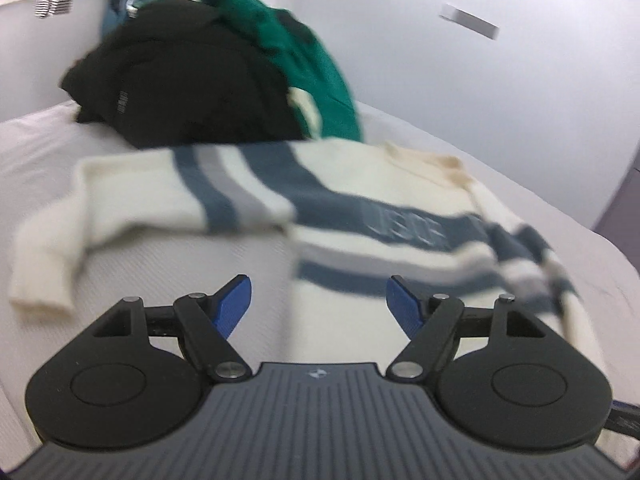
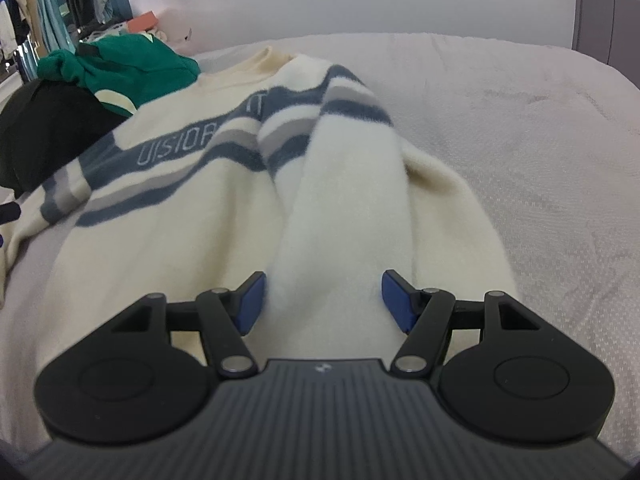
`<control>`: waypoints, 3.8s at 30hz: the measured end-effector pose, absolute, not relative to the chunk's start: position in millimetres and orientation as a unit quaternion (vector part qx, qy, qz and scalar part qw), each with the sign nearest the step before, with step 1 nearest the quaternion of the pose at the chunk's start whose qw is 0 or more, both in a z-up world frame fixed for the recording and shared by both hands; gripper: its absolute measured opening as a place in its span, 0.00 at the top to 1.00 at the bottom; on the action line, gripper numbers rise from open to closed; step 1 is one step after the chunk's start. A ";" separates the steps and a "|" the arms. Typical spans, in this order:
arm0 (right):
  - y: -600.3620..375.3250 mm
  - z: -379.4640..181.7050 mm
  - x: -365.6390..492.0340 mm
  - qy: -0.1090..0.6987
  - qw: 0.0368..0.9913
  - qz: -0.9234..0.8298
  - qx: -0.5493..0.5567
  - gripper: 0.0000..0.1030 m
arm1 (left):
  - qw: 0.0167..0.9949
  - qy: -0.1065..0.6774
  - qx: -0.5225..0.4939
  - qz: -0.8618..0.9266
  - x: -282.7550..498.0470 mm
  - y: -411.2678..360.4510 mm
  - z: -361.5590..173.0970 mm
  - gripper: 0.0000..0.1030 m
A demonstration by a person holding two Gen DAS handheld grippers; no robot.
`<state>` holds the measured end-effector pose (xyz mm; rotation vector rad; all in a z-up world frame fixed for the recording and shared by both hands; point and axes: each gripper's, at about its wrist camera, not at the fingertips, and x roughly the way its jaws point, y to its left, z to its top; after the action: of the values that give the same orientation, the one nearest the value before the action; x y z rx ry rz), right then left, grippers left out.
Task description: Fold large clothes
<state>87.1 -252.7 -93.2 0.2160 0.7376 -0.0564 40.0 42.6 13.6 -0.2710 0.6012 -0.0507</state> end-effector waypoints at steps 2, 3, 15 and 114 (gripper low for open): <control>-254.6 -95.3 87.4 0.367 0.923 -0.029 0.109 0.37 | 0.945 0.296 -0.132 -0.042 31.1 28.3 11.4 0.24; -256.8 -97.1 87.7 0.373 0.920 -0.028 0.116 0.37 | 0.945 0.298 -0.127 -0.052 26.4 20.9 9.5 0.24; -282.7 -83.2 89.3 0.395 0.905 -0.029 0.158 0.80 | 0.939 0.316 -0.112 -0.073 18.8 -2.1 -7.6 0.24; -110.7 -116.7 144.3 0.385 0.896 0.214 -0.059 0.78 | 0.849 0.373 -0.367 -0.072 102.4 107.6 -76.2 0.36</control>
<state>144.3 -110.7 -116.7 -0.1218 0.7973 0.4429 102.4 107.6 -76.2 -0.7728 0.7867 -0.1515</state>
